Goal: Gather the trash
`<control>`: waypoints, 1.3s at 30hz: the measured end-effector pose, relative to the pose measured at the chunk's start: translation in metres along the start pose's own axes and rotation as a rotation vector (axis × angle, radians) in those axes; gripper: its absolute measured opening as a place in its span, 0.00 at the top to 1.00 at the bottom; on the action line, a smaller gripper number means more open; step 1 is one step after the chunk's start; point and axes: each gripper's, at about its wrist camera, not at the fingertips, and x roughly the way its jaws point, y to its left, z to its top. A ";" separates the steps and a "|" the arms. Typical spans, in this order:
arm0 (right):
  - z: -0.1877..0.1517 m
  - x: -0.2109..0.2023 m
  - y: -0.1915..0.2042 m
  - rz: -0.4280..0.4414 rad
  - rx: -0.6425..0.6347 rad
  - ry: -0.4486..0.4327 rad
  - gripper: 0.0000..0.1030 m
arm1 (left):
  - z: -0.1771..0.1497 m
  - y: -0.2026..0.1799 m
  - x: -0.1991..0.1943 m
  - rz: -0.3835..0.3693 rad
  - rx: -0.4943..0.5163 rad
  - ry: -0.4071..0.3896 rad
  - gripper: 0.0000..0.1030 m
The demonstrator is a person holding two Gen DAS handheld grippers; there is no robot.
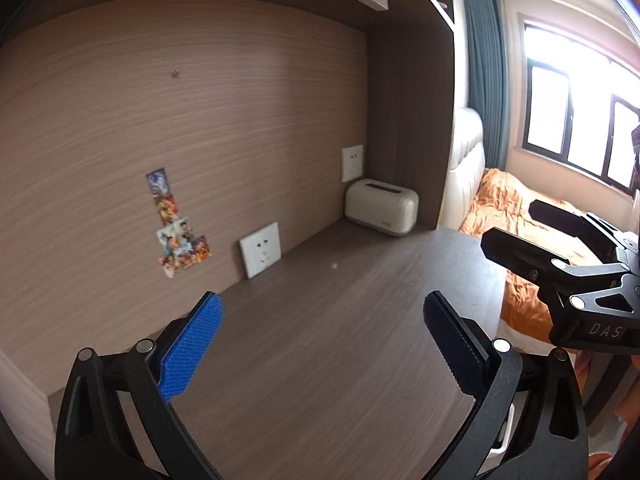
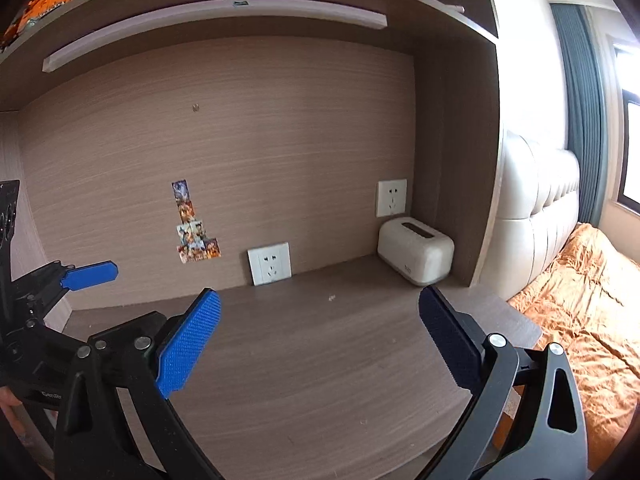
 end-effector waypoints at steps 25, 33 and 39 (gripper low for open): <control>0.002 0.002 0.022 -0.021 0.013 -0.002 0.04 | -0.003 0.024 0.005 0.039 0.001 0.034 0.04; 0.003 0.005 0.022 -0.020 0.007 -0.003 0.04 | -0.001 0.028 0.009 0.050 -0.003 0.029 0.04; 0.004 0.007 0.023 -0.019 0.002 -0.005 0.04 | 0.000 0.028 0.012 0.056 0.004 0.021 0.04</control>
